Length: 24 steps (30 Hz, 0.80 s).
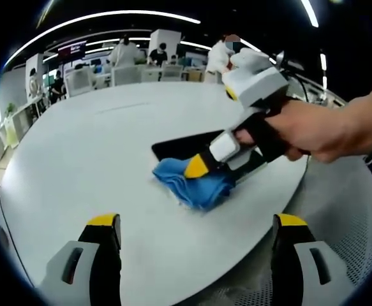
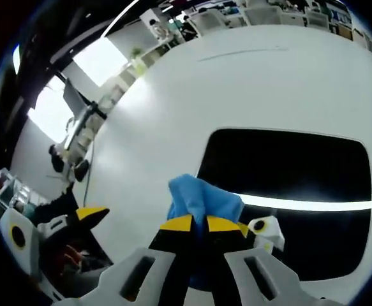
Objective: Wipe the mirror surface with the cleaning cloth until all visible marks leave the cleaned area.
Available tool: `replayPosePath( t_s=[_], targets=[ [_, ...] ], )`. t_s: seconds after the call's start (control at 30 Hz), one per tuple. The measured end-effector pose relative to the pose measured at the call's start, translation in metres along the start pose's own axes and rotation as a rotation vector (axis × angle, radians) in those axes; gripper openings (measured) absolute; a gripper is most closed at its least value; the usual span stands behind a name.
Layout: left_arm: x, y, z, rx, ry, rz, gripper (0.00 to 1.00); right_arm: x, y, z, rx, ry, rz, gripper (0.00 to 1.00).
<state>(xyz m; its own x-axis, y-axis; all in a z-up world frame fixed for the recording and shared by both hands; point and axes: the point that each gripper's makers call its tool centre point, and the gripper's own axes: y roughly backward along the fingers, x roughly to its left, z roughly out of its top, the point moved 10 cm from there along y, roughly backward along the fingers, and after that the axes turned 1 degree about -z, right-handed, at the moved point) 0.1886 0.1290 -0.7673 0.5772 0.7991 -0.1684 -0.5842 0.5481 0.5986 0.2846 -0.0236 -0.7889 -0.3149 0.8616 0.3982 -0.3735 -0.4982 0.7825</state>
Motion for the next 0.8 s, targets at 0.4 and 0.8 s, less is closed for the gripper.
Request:
replayPosePath(
  t_s=[0.4, 0.8],
  targets=[
    [0.0000, -0.0007, -0.0011, 0.011, 0.000, -0.007, 0.99, 0.0005, 0.0001, -0.0003, -0.005, 0.016, -0.004, 0.01],
    [0.0002, -0.0007, -0.0012, 0.010, -0.002, -0.006, 0.99, -0.0022, -0.0030, 0.0077, -0.008, 0.013, -0.014, 0.01]
  ],
)
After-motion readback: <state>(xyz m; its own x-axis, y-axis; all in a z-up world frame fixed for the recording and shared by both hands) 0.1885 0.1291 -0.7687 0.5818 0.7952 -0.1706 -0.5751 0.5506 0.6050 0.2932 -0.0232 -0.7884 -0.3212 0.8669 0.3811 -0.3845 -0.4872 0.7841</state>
